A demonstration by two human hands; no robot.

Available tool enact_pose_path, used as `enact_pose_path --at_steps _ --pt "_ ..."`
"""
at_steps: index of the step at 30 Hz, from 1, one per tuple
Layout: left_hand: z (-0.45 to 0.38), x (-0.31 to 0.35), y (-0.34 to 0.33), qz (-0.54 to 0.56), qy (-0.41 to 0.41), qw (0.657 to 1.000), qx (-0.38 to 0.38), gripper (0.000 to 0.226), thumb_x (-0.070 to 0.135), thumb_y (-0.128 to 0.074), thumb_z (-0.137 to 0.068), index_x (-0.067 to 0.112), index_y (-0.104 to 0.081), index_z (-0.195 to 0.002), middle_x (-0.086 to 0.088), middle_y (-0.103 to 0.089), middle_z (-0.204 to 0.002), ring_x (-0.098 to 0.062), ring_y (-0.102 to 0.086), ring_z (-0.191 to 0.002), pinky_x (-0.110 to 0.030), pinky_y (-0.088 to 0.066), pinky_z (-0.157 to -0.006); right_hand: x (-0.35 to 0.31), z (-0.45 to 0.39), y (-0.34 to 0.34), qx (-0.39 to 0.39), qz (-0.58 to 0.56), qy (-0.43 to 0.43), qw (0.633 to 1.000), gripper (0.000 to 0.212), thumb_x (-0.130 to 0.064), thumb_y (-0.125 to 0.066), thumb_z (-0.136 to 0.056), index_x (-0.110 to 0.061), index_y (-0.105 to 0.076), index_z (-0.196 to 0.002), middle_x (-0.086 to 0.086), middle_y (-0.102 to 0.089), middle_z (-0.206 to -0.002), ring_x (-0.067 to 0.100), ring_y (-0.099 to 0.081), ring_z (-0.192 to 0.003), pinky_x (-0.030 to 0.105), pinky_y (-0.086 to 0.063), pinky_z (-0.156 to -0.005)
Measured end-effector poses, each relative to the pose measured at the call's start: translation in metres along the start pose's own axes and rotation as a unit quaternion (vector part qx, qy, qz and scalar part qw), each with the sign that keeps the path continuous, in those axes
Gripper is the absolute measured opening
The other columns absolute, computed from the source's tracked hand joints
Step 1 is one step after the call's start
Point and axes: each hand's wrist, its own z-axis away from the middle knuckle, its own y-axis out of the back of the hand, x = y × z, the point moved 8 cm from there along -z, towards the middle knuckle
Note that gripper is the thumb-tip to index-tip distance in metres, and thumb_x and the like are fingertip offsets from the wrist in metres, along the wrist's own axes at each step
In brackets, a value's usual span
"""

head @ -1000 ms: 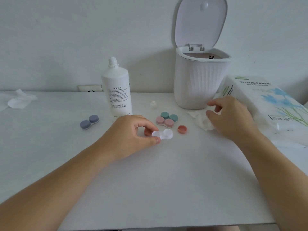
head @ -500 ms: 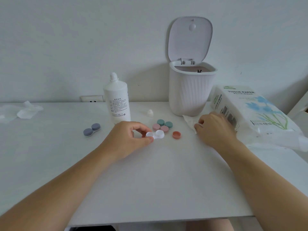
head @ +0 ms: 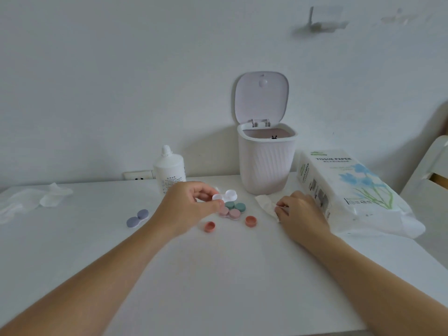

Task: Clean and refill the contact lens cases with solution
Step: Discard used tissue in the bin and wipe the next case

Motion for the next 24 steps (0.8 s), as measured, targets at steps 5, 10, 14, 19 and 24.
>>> enact_pose_path --at_steps 5,10,14,19,24 --pt "-0.022 0.027 0.004 0.027 -0.003 1.0 0.008 0.004 0.026 -0.082 -0.081 0.026 -0.078 -0.081 0.01 -0.074 -0.072 0.005 -0.052 -0.046 -0.006 -0.036 -0.048 0.0 0.002 0.001 -0.002 -0.008 0.0 1.0 0.02 -0.03 -0.056 -0.097 -0.021 -0.073 -0.105 0.002 -0.06 -0.11 0.027 -0.051 -0.108 0.031 -0.041 -0.085" --pt "-0.051 0.052 0.009 0.037 -0.007 0.999 0.015 0.005 0.03 -0.082 -0.079 0.034 -0.079 -0.08 0.008 -0.075 -0.072 0.0 -0.057 -0.053 -0.013 -0.042 -0.048 0.0 0.002 0.0 -0.002 -0.01 -0.002 1.0 0.021 -0.031 -0.053 -0.098 -0.022 -0.072 -0.103 0.0 -0.059 -0.11 0.025 -0.05 -0.107 0.032 -0.044 -0.087" --pt "-0.079 0.071 0.015 0.047 -0.007 0.998 0.04 0.005 0.03 -0.083 -0.077 0.028 -0.08 -0.081 0.012 -0.072 -0.067 0.002 -0.053 -0.046 -0.013 -0.041 -0.046 0.001 0.001 -0.001 -0.004 -0.014 -0.001 1.0 0.022 -0.032 -0.051 -0.099 -0.024 -0.071 -0.103 -0.004 -0.058 -0.11 0.021 -0.049 -0.106 0.032 -0.044 -0.088" --pt "-0.115 0.092 0.01 0.025 -0.015 0.999 0.043 0.009 0.028 -0.082 -0.078 0.023 -0.079 -0.086 0.014 -0.066 -0.06 -0.002 -0.048 -0.04 -0.013 -0.038 -0.042 0.001 0.0 -0.001 0.002 -0.015 0.008 1.0 0.021 -0.033 -0.051 -0.099 -0.025 -0.07 -0.103 -0.005 -0.058 -0.109 0.021 -0.05 -0.104 0.03 -0.043 -0.087" --pt "-0.147 0.102 0.001 -0.025 -0.031 0.998 0.041 0.006 0.032 -0.08 -0.078 0.027 -0.078 -0.08 0.002 -0.074 -0.074 -0.002 -0.051 -0.043 -0.015 -0.042 -0.046 0.002 -0.001 -0.002 0.005 -0.021 0.01 1.0 0.021 -0.033 -0.05 -0.099 -0.026 -0.07 -0.103 -0.007 -0.057 -0.108 0.02 -0.049 -0.104 0.029 -0.04 -0.084"
